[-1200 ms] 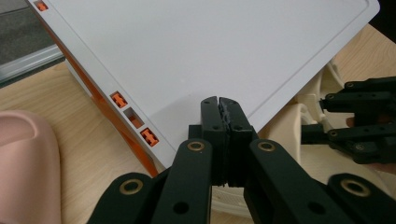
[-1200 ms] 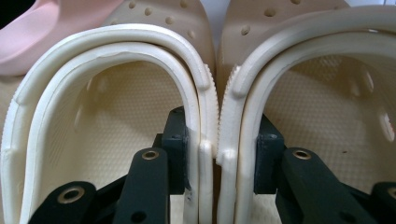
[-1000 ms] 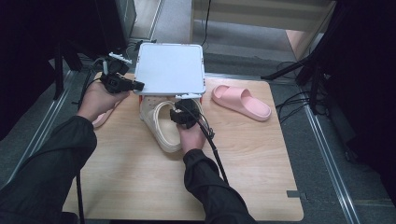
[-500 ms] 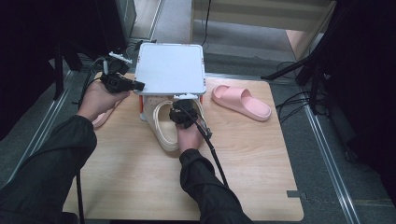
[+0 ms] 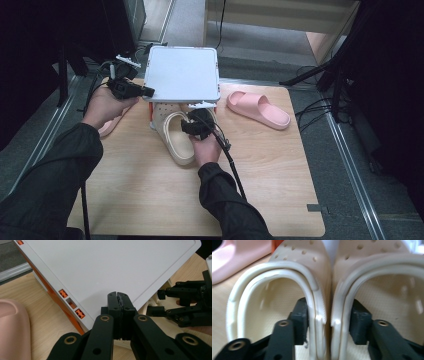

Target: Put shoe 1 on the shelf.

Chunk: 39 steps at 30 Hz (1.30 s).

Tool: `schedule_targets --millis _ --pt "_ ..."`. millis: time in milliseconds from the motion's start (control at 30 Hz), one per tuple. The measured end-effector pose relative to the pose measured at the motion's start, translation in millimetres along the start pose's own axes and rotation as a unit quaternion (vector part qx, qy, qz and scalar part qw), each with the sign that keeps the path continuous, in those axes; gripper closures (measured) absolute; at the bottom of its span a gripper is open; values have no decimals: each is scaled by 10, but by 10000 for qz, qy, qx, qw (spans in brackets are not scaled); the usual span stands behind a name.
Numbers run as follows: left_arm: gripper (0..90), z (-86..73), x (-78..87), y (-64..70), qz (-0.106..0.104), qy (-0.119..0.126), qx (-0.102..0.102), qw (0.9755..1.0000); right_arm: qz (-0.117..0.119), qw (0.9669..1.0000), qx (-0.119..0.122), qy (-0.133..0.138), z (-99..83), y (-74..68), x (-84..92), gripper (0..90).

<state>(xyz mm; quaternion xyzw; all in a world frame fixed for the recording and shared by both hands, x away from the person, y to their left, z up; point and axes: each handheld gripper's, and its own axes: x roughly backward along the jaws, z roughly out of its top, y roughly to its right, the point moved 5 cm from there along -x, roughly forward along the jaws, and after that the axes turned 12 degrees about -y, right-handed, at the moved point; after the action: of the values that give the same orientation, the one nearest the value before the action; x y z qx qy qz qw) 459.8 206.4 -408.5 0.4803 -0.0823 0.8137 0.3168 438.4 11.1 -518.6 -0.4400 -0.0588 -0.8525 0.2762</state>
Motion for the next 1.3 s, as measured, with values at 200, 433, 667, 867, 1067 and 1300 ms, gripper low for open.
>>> schedule_targets --millis 200,433,667,867,1067,1300 --pt "896 2 0 -2 -27 -4 31 10000 164 9998 43 -68 -47 47 131 555" --pt "896 4 2 3 -5 -34 33 10000 346 9990 288 -12 -167 48 363 684" --pt "896 7 0 5 -9 -39 52 10000 479 9967 649 -4 -341 -22 540 857" --pt "896 7 -1 0 -9 -22 51 10000 748 9920 1020 -14 -539 -183 610 900" --pt "897 10 1 2 3 -58 28 10000 978 9886 1144 5 -720 -230 619 900" --pt "897 13 1 9 43 -70 9 10000 1236 9826 1378 -147 -970 -220 624 900"
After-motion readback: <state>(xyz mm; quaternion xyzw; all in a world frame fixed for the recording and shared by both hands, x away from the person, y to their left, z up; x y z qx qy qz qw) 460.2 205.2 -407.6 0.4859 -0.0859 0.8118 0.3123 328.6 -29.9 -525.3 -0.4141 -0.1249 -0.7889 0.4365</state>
